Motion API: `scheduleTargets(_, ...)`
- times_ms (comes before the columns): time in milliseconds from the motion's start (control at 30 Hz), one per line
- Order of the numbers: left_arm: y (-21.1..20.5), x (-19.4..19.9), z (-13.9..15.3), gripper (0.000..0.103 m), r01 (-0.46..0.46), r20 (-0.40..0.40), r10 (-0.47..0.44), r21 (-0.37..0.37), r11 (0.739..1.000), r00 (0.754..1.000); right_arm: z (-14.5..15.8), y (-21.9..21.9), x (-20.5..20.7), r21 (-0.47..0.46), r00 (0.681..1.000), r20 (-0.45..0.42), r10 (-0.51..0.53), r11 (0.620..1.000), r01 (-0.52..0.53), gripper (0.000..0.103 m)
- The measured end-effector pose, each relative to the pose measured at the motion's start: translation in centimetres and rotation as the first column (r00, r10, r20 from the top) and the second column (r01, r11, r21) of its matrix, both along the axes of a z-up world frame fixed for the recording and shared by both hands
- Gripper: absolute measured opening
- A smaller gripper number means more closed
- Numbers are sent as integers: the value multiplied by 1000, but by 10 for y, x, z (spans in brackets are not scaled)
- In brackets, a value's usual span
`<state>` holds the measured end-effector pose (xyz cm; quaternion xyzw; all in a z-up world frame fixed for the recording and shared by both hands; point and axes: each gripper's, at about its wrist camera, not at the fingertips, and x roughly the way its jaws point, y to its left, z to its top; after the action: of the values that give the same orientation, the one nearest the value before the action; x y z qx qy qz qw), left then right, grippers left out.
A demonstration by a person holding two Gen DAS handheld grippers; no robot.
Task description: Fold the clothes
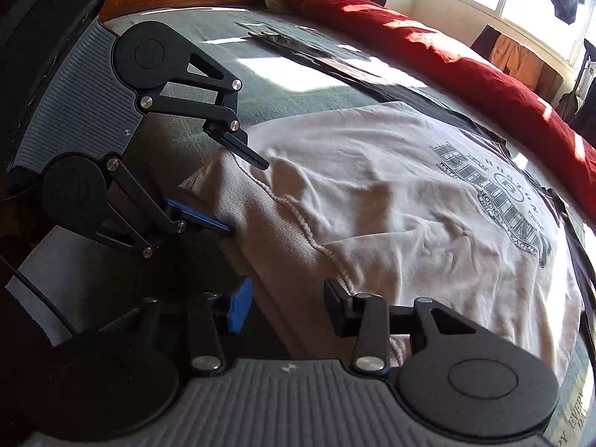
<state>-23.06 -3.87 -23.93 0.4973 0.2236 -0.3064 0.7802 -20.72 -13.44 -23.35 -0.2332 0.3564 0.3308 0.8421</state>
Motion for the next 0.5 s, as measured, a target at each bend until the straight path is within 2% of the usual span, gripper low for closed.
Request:
scheduleTargets(167,-2,-8,-4,52,33,73,-37,54,998,997,2,-1,1,23,1000,-2,-10,1000,10,48)
scheduleTargets(233,-3,-11,-5,47,45,102,-53,76,996,993,2,1,0,25,1000,10,-11,1000,11,48)
scheduleTargets(267,-3,-13,-6,40,51,116,-61,87,995,991,2,2,0,25,1000,15,-13,1000,12,48)
scheduleTargets(333,-3,-15,-6,39,56,137,-69,100,993,988,2,4,-1,32,1000,26,-6,999,5,48)
scheduleTargets(400,-1,-14,-2,31,40,134,-51,80,996,990,0,12,-3,19,998,58,12,1000,-13,49)
scheduleTargets(500,3,-13,4,27,17,128,-23,49,999,991,-5,27,-6,-22,993,118,30,999,-28,53)
